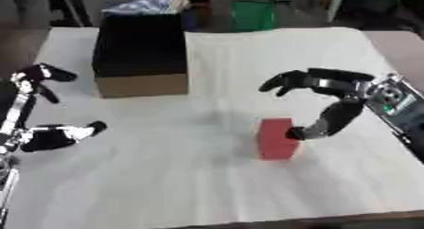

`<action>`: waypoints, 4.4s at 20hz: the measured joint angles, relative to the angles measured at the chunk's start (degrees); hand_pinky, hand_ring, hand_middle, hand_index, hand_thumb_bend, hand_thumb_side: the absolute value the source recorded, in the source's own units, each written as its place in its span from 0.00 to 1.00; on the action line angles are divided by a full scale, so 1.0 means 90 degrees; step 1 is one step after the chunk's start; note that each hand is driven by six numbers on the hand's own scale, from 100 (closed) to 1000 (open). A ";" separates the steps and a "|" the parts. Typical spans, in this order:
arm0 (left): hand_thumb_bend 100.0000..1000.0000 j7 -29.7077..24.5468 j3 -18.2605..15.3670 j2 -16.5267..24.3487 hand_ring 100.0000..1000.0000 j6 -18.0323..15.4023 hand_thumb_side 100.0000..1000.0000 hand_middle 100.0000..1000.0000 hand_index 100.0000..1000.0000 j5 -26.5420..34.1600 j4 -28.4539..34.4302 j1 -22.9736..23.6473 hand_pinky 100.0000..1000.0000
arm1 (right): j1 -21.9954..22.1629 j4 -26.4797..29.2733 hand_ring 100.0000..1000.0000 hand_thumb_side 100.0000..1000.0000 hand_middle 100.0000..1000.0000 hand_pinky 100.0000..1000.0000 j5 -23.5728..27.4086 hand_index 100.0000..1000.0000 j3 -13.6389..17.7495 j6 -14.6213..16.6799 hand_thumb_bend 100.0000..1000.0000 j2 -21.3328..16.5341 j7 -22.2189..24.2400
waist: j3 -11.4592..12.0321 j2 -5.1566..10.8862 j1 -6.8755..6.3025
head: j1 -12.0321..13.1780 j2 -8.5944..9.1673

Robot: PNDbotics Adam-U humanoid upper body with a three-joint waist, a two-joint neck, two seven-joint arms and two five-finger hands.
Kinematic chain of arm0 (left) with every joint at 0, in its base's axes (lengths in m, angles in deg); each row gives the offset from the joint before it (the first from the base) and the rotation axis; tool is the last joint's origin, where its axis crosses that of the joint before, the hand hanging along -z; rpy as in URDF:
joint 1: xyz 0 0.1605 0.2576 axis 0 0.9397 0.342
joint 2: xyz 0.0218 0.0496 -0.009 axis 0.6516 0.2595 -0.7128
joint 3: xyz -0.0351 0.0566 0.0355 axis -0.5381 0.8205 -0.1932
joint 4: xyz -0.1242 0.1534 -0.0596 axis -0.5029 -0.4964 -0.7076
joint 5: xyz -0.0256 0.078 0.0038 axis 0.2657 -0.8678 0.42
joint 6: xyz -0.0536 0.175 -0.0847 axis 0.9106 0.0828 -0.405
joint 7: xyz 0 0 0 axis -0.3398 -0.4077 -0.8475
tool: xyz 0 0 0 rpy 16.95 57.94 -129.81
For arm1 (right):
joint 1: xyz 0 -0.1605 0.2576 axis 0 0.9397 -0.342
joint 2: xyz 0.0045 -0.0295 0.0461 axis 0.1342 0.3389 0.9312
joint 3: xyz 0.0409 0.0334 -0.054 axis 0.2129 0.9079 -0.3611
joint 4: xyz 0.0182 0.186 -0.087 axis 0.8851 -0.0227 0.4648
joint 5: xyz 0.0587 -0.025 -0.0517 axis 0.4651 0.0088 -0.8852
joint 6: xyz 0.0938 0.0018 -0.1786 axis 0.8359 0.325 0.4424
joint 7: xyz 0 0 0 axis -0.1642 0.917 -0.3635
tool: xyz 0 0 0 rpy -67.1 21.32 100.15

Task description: Pick up objects on the table and place them in the box.

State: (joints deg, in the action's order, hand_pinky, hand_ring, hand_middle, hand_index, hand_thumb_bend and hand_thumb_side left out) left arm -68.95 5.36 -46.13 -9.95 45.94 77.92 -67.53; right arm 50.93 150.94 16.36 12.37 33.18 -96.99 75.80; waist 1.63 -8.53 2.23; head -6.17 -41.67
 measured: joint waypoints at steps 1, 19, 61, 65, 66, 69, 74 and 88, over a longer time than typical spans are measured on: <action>0.79 0.0000 0.0000 0.0000 0.69 0.0000 0.00 0.56 0.66 0.0000 0.0000 -0.0002 0.42 | -0.0012 -0.0040 1.00 0.38 0.90 0.84 -0.0033 0.94 -0.0008 0.0007 0.37 0.0024 0.0006 | 0.0003 0.0000 0.0000 | 0.0000 0.0000; 0.79 -0.0043 0.0001 -0.0002 0.69 -0.0010 0.00 0.56 0.66 0.0000 0.0000 -0.0005 0.42 | 0.0020 -0.0786 1.00 0.45 0.89 0.84 -0.0748 0.94 -0.0162 0.0295 0.38 0.0435 0.0188 | 0.0011 -0.0003 -0.0002 | 0.0000 -0.0001; 0.79 -0.0090 0.0065 -0.0005 0.69 -0.0049 0.00 0.56 0.65 0.0000 -0.0003 -0.0010 0.43 | -0.0903 -0.0439 0.74 0.00 0.36 0.64 -0.1575 0.46 0.0036 0.0319 0.26 0.0140 -0.1855 | 0.0201 0.0005 0.0092 | -0.0016 0.0000; 0.79 -0.0203 0.0194 -0.0005 0.69 -0.0110 0.00 0.56 0.65 0.0000 -0.0003 -0.0092 0.43 | -0.1344 -0.0668 0.74 0.00 0.37 0.64 -0.1563 0.47 0.0206 0.0279 0.27 0.0137 -0.1908 | 0.0404 0.0005 0.0112 | -0.0111 0.0060; 0.79 -0.0234 0.0230 -0.0005 0.69 -0.0132 0.00 0.56 0.65 0.0003 -0.0002 -0.0119 0.43 | -0.1464 -0.0785 0.74 0.00 0.37 0.64 -0.1572 0.47 0.0265 0.0277 0.27 0.0149 -0.1932 | 0.0474 0.0005 0.0116 | -0.0145 0.0079; 0.79 -0.0335 0.0335 -0.0011 0.69 -0.0189 0.00 0.56 0.65 0.0013 -0.0001 -0.0222 0.43 | -0.1844 -0.1229 0.74 0.00 0.38 0.64 -0.1680 0.48 0.0472 0.0287 0.28 0.0299 -0.2033 | 0.0693 -0.0005 0.0125 | -0.0267 0.0133; 0.79 -0.0510 0.0525 -0.0087 0.69 -0.0299 0.00 0.56 0.65 0.0055 0.0000 -0.0402 0.43 | -0.2379 -0.2062 0.74 0.00 0.39 0.65 -0.2030 0.49 0.0853 0.0425 0.28 0.0676 -0.2241 | 0.1147 -0.0102 0.0202 | -0.0569 0.0222; 0.79 -0.0923 0.0943 -0.0306 0.69 -0.0541 0.00 0.56 0.65 0.0168 0.0001 -0.0809 0.43 | -0.3287 -0.4306 0.81 0.00 0.51 0.69 -0.3655 0.60 0.1796 0.0819 0.05 0.1609 -0.3162 | 0.2006 -0.0278 0.0377 | -0.1533 0.0410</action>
State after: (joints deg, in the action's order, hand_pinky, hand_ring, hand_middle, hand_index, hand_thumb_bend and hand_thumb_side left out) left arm -77.25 13.85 -48.88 -14.81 47.46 77.93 -74.81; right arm 21.35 112.18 -16.54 28.53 40.55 -82.52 47.34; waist 19.69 -11.03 5.62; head -19.97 -37.98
